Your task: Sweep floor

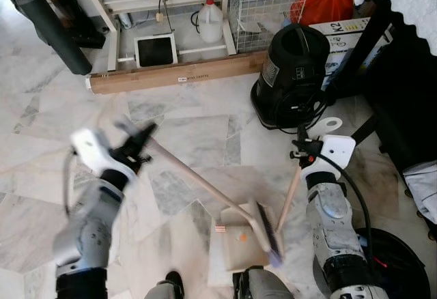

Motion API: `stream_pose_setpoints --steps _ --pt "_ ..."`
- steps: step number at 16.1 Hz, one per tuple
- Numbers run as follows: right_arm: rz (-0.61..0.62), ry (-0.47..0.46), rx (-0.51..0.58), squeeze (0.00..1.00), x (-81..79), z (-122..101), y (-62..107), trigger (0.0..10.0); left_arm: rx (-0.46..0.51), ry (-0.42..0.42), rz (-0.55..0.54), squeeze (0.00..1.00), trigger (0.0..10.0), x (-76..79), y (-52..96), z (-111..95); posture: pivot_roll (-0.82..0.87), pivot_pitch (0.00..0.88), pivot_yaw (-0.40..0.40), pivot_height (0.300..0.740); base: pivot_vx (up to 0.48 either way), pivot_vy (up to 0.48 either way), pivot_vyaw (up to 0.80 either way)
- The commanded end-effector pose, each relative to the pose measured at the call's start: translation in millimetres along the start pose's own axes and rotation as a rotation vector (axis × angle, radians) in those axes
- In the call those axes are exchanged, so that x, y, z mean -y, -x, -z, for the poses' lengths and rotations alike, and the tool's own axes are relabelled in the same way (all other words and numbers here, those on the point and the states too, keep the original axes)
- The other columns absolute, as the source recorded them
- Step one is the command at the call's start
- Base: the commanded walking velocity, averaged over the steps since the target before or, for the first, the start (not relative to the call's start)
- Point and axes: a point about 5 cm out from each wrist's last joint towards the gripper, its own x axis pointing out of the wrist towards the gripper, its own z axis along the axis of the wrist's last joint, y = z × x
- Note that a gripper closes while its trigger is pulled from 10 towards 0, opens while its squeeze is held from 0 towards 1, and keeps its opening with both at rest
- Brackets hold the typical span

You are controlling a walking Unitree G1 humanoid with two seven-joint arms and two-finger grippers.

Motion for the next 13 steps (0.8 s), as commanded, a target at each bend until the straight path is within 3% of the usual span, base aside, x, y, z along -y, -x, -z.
stream_pose_setpoints --steps 1,2,5,9,12,13 --pt "-0.01 -0.126 -0.174 0.0 -11.6 36 15.8 10.0 0.169 -0.052 -0.036 0.0 10.0 -3.5 4.6 -36 0.03 0.331 0.052 0.74 0.0 0.0 0.0" --pt "-0.014 -0.125 -0.174 0.0 -12.4 36 16.1 10.0 0.236 -0.096 -0.071 0.0 10.0 -6.0 7.4 -53 0.03 0.33 0.052 0.74 0.0 0.0 0.0" --pt "-0.025 -0.153 -0.168 0.0 -15.4 36 17.0 10.0 0.316 -0.218 -0.13 0.0 10.0 -15.7 14.6 -85 0.04 0.33 0.059 0.74 0.0 0.0 0.0" --pt "-0.02 -0.214 -0.178 0.0 -18.2 38 16.6 10.0 0.376 -0.3 -0.208 0.0 10.0 -25.4 23.5 -107 0.05 0.326 0.063 0.74 0.0 0.0 0.0" --pt "-0.022 -0.213 -0.177 0.0 -18.7 38 17.2 10.0 0.112 -0.334 -0.078 0.0 10.0 -31.1 25.7 -70 0.05 0.329 0.066 0.74 0.0 0.0 0.0" --pt "-0.019 -0.213 -0.172 0.0 -17.4 38 17.2 10.0 0.002 -0.346 -0.016 0.0 10.0 -30.4 28.5 -47 0.04 0.333 0.065 0.74 0.0 0.0 0.0"
